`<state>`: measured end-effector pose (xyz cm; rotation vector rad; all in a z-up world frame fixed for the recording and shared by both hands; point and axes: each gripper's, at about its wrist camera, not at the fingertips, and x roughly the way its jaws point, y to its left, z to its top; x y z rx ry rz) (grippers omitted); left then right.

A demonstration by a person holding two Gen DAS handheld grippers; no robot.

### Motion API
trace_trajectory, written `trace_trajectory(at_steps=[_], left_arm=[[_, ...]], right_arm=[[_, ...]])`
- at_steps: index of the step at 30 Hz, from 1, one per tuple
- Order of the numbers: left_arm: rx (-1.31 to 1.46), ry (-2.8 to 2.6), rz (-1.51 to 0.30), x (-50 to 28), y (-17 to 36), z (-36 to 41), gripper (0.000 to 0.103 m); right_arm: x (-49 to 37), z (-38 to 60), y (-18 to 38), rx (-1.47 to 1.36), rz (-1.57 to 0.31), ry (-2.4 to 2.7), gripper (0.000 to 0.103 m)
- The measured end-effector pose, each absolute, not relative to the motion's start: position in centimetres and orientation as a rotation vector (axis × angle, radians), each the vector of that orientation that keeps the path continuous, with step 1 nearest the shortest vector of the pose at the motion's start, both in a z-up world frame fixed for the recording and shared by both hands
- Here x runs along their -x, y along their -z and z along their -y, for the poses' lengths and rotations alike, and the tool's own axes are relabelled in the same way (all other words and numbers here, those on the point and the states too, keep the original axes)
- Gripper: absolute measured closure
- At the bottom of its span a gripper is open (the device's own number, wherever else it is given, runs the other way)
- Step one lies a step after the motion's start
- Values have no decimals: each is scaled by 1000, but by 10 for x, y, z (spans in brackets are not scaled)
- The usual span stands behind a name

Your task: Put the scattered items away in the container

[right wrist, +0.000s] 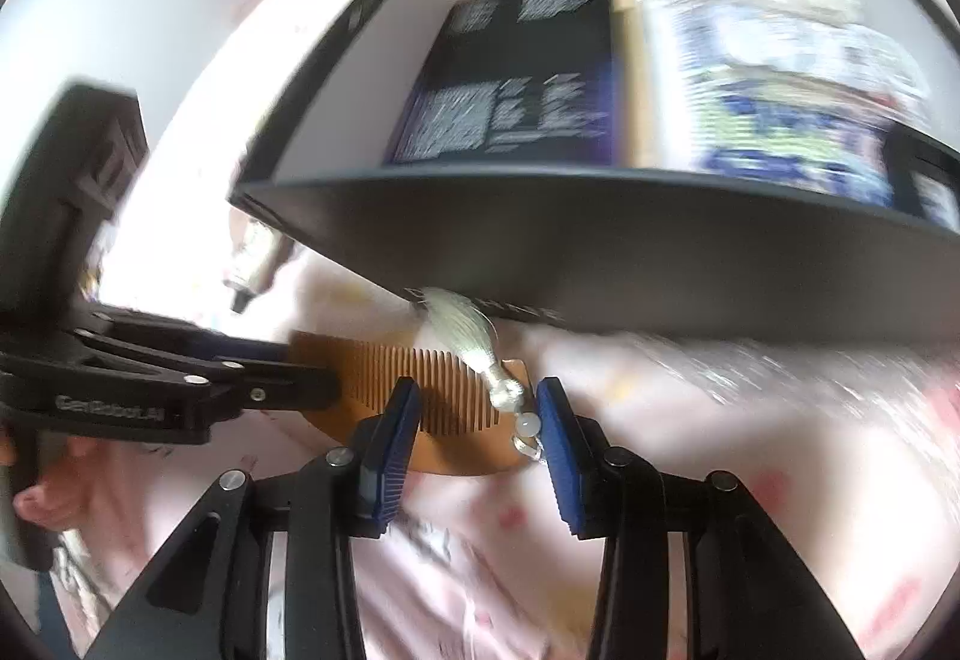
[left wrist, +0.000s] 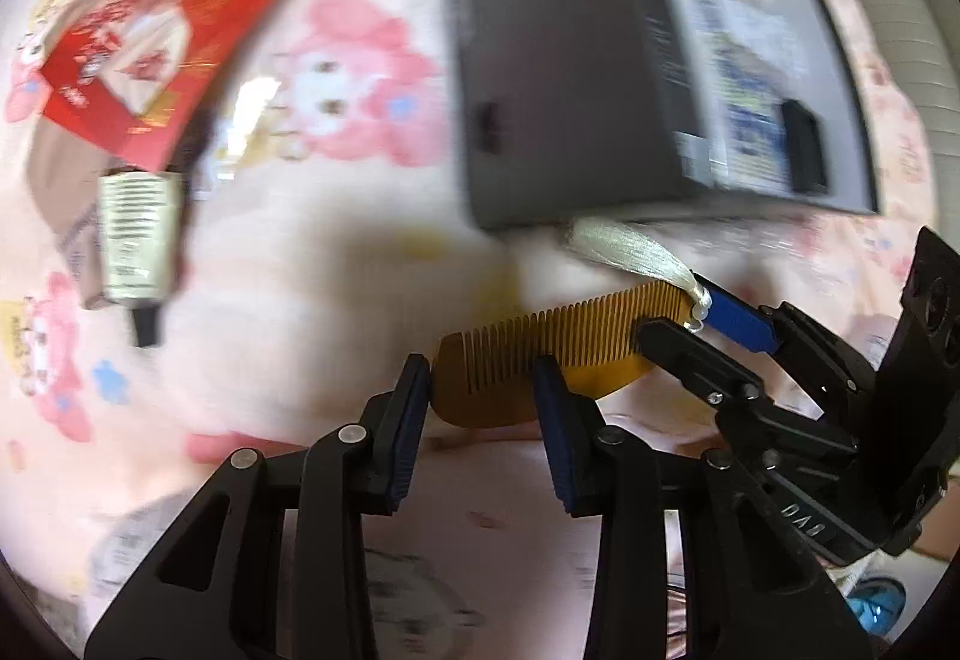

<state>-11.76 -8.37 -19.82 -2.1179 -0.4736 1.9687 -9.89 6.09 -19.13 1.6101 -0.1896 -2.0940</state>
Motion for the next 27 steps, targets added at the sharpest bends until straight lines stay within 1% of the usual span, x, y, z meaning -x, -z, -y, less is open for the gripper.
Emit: trace_trajectory(at_steps=[5, 7, 9, 11, 15, 20, 23, 26, 27], left_arm=[[2019, -1958, 527, 117, 196, 49, 67], [2035, -1935, 536, 120, 203, 36, 67], [2072, -1936, 507, 121, 227, 28, 66], [2083, -1944, 517, 124, 230, 25, 63], [2078, -1960, 519, 127, 228, 25, 62], [1933, -2015, 554, 122, 197, 31, 66], [1803, -2034, 617, 120, 161, 32, 65], [1655, -2109, 609, 124, 116, 27, 66], [1604, -2139, 603, 113, 106, 11, 66]], right_arm=[[80, -84, 183, -1649, 216, 2181, 66], [95, -113, 182, -1694, 211, 2192, 66], [97, -133, 192, -1729, 237, 2183, 66], [93, -141, 204, -1756, 251, 2153, 65], [96, -138, 215, -1741, 257, 2153, 64], [93, -147, 190, -1675, 316, 2201, 68], [90, -157, 154, -1586, 341, 2250, 67], [95, -176, 107, -1444, 354, 2312, 67], [98, -180, 87, -1380, 352, 2335, 67]])
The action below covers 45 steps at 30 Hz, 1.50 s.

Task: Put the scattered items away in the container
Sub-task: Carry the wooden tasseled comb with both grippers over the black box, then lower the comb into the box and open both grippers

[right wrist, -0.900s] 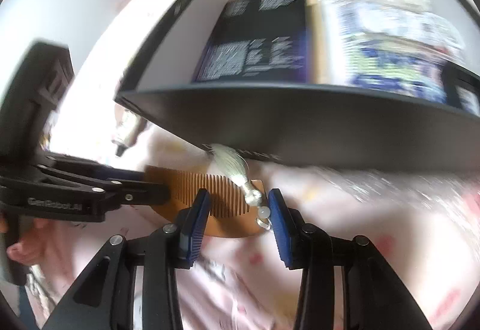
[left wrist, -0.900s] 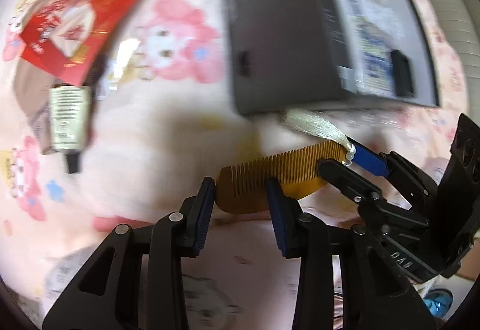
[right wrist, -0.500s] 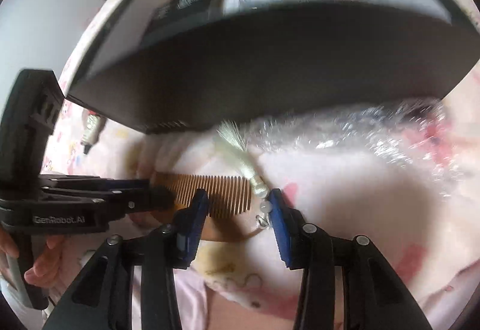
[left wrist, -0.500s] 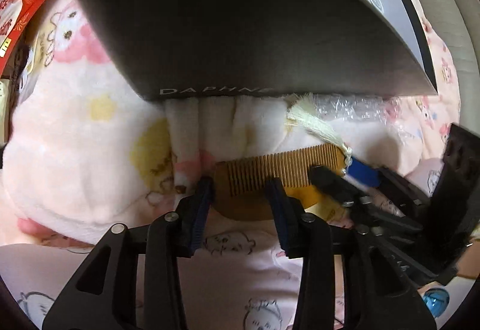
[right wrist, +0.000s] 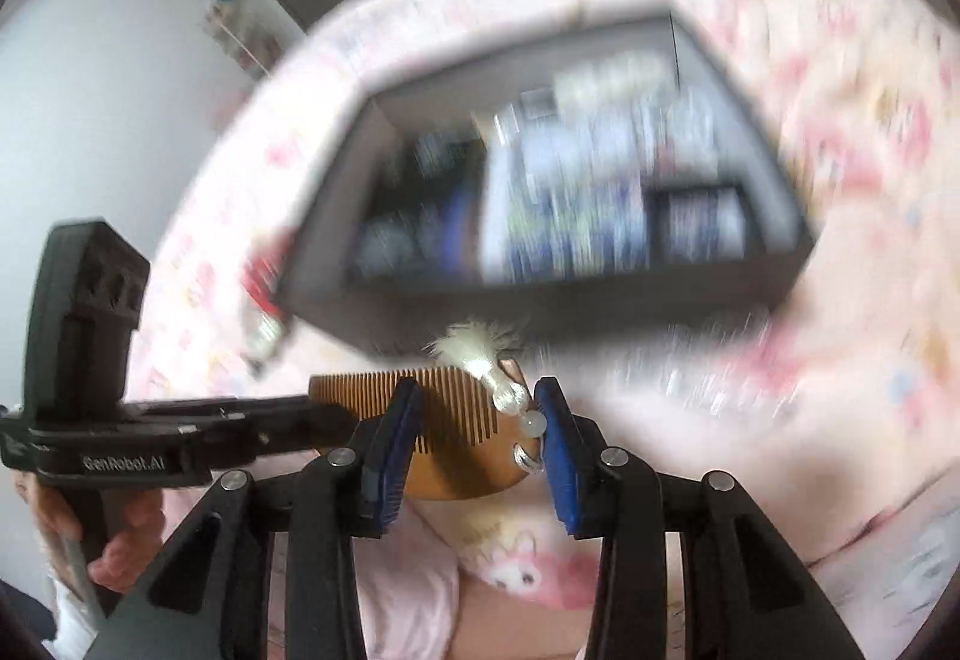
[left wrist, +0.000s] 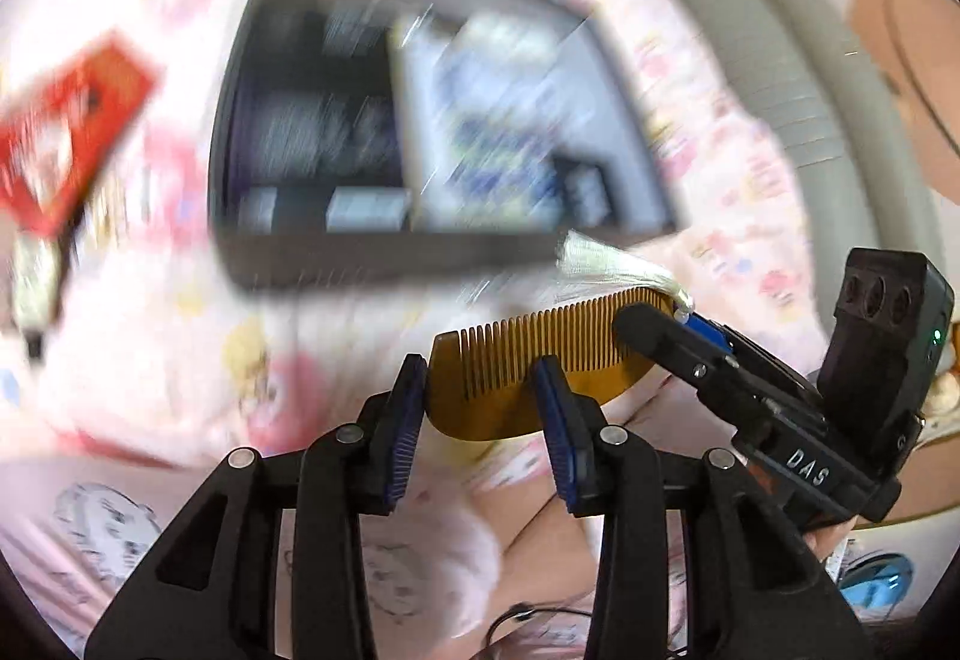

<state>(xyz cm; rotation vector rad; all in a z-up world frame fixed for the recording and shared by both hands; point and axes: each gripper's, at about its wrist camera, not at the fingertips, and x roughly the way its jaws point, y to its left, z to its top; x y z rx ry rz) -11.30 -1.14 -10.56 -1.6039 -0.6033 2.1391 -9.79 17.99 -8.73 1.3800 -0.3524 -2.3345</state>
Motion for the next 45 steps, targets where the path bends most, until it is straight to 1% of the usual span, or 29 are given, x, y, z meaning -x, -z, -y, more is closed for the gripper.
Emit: trace_trajectory(at_steps=[2, 3, 6, 8, 10, 13, 17, 19, 20, 22, 27, 29, 32, 34, 40, 43, 45], left_arm=[[1510, -2181, 607, 117, 87, 22, 66], [1478, -2203, 606, 122, 80, 25, 66], [1478, -2241, 641, 163, 90, 27, 66], [1521, -2226, 672, 178, 108, 27, 66], [1583, -2186, 706, 179, 110, 37, 67], [1681, -2140, 719, 189, 145, 32, 67], [1785, -2160, 640, 190, 157, 29, 67], [1815, -2194, 570, 187, 157, 26, 68], [1823, -2193, 564, 187, 157, 26, 67], [1832, -2193, 563, 186, 157, 27, 68], [1768, -2270, 539, 184, 147, 33, 67], [1767, -2283, 524, 187, 151, 32, 68], [1819, -2260, 504, 194, 164, 26, 73], [1847, -2259, 454, 192, 162, 21, 75], [1897, -2146, 445, 171, 159, 21, 76], [1836, -2167, 500, 166, 152, 30, 76], [1796, -2229, 497, 167, 147, 34, 76]], right_arm=[[100, -187, 60, -1286, 342, 2353, 67], [105, -184, 58, -1253, 332, 2356, 67], [145, -175, 53, -1226, 288, 2343, 67], [174, -171, 63, -1257, 259, 2323, 67], [198, -174, 79, -1327, 274, 2279, 68], [218, -179, 115, -1435, 301, 2211, 68], [221, -180, 149, -1551, 315, 2136, 68], [219, -175, 158, -1603, 272, 2118, 67], [218, -172, 160, -1620, 238, 2131, 67], [216, -168, 159, -1598, 166, 2196, 67], [212, -169, 142, -1473, 123, 2331, 67], [210, -164, 143, -1460, 87, 2330, 68], [211, -157, 156, -1516, 81, 2281, 68], [213, -157, 161, -1553, 82, 2264, 68], [215, -162, 170, -1648, 129, 2216, 68], [213, -162, 170, -1645, 121, 2222, 68], [212, -163, 165, -1610, 115, 2257, 68]])
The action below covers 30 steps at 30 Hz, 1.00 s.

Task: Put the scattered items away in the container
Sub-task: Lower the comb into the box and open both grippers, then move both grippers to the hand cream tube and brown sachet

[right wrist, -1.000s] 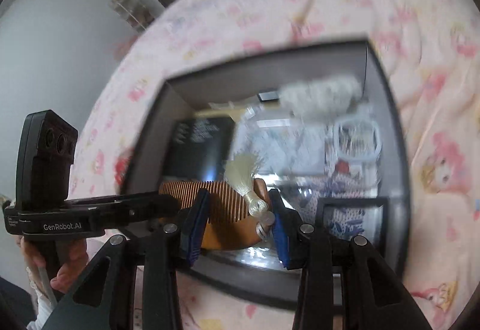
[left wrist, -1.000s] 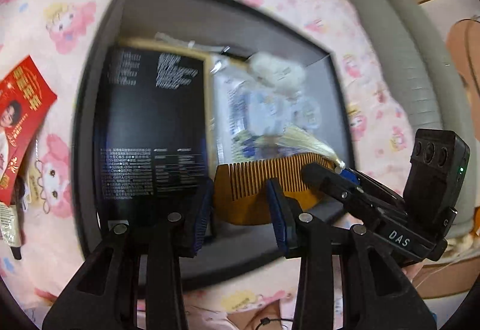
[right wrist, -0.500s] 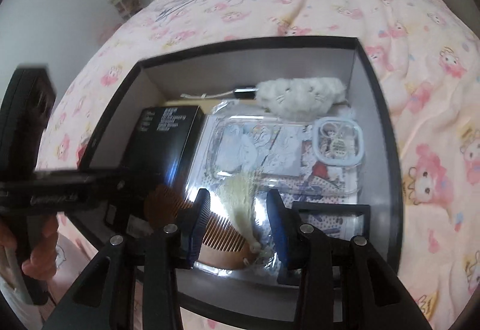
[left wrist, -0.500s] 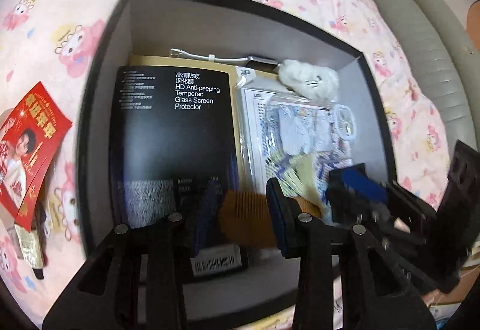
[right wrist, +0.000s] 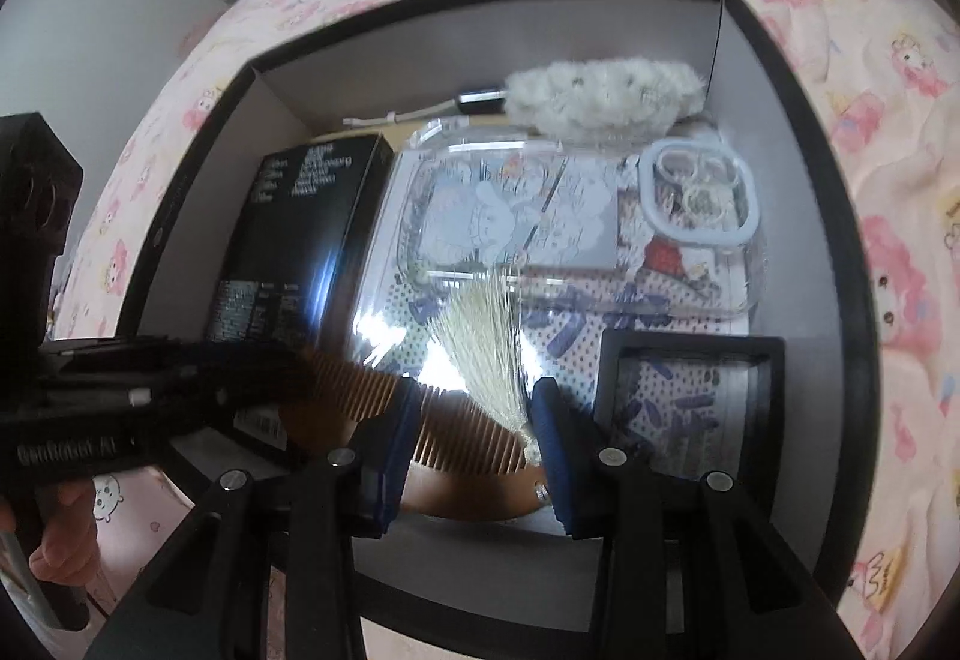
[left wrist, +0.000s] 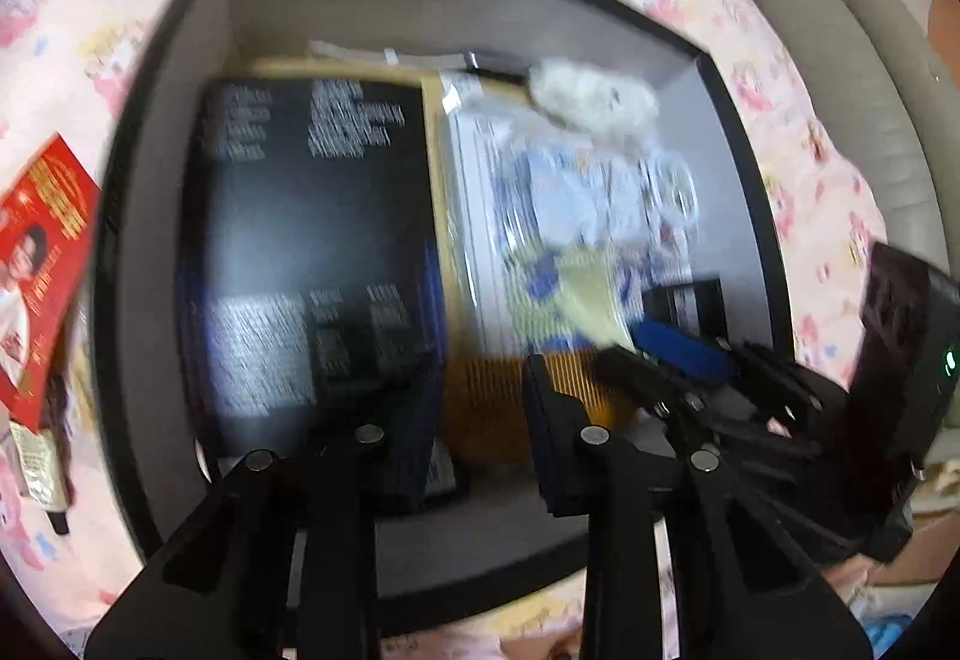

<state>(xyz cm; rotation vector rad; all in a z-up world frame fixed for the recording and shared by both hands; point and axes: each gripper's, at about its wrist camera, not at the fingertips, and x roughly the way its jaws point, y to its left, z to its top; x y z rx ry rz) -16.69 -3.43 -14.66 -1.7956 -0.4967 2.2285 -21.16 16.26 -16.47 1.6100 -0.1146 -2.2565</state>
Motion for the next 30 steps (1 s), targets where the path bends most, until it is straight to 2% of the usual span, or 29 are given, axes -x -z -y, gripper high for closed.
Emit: trace_trajectory(at_steps=[2, 5, 13, 16, 17, 19, 22, 25, 30], left_arm=[[1777, -2235, 498, 170, 147, 35, 76], [1829, -2185, 505, 168, 154, 34, 82], [1807, -2171, 519, 150, 147, 49, 82], [1720, -2265, 439, 136, 125, 49, 69], [1681, -2294, 424, 130, 115, 49, 61], [1595, -2341, 398, 118, 91, 45, 56], [1478, -2409, 322, 95, 56, 33, 54], [1383, -2477, 254, 73, 25, 13, 53], [1280, -2498, 216, 34, -11, 13, 50]], right_arm=[[210, -164, 161, -1582, 104, 2291, 68], [211, -166, 164, -1603, 108, 2277, 68], [209, -160, 172, -1659, 67, 2234, 68], [204, -160, 165, -1639, 25, 2294, 68], [200, -161, 160, -1624, 15, 2323, 68], [190, -165, 144, -1582, 8, 2375, 67], [173, -165, 113, -1478, 1, 2458, 59], [149, -166, 86, -1400, 40, 2522, 55], [118, -156, 55, -1311, 89, 2570, 53]])
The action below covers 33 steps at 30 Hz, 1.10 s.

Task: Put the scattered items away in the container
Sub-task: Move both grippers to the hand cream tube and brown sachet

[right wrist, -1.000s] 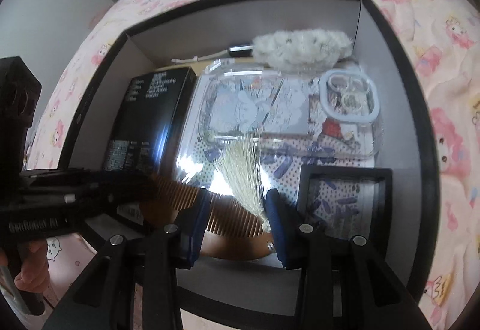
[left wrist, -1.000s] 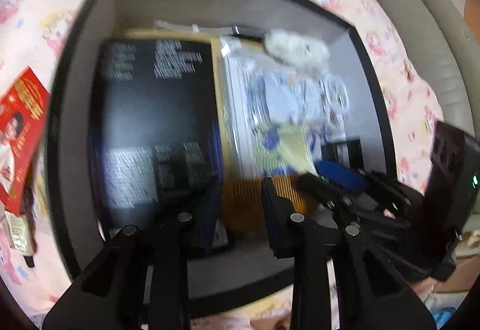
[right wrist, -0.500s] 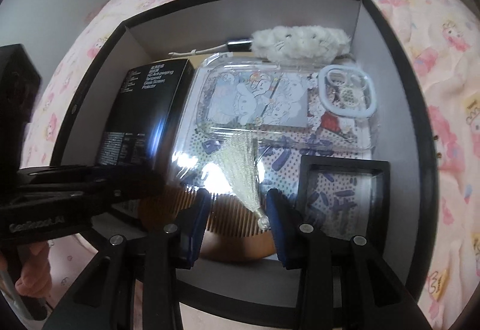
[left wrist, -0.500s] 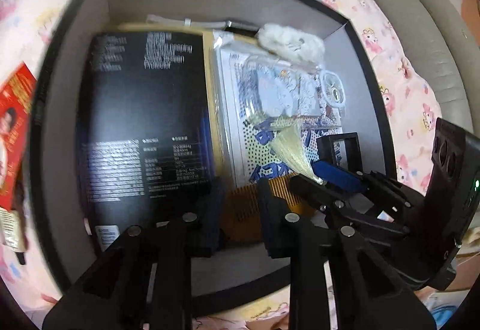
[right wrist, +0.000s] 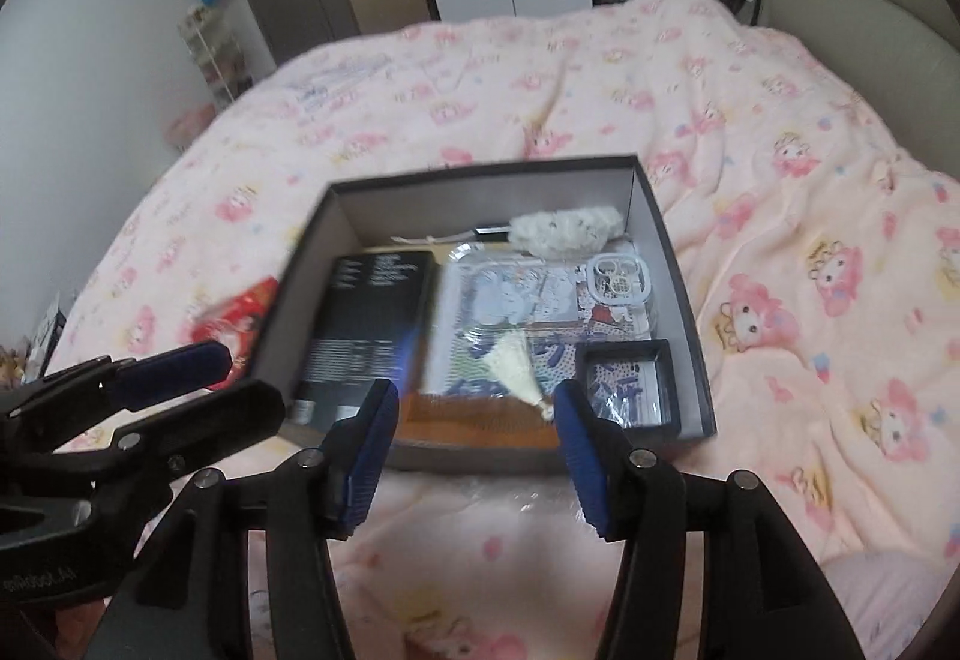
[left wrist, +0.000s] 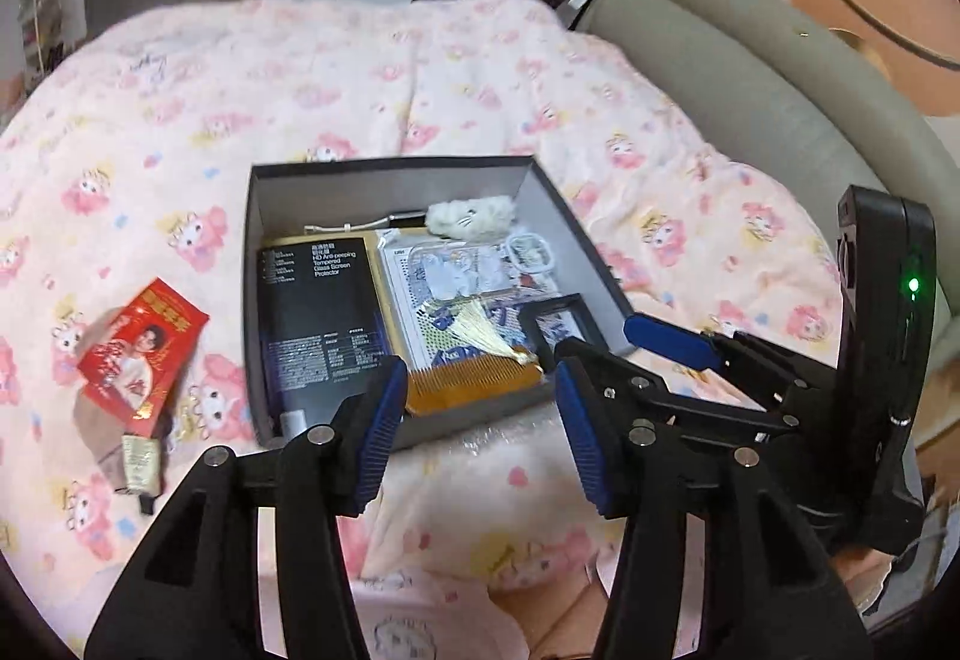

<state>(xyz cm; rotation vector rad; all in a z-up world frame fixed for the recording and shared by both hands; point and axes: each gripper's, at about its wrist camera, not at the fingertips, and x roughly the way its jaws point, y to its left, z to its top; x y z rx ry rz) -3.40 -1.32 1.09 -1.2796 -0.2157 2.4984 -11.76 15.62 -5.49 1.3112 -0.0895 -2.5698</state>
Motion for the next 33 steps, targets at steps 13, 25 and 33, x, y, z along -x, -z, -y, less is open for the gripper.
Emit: trace_trajectory(at_steps=[13, 25, 33], left_arm=[[1186, -2590, 261, -29, -28, 56, 49], [1310, -2739, 497, -45, 16, 162, 49], [1475, -2706, 743, -21, 83, 233, 50]], right_arm=[[53, -99, 22, -1195, 24, 2557, 53], [74, 10, 60, -1241, -7, 2256, 53], [115, 77, 120, -1405, -27, 2054, 53]])
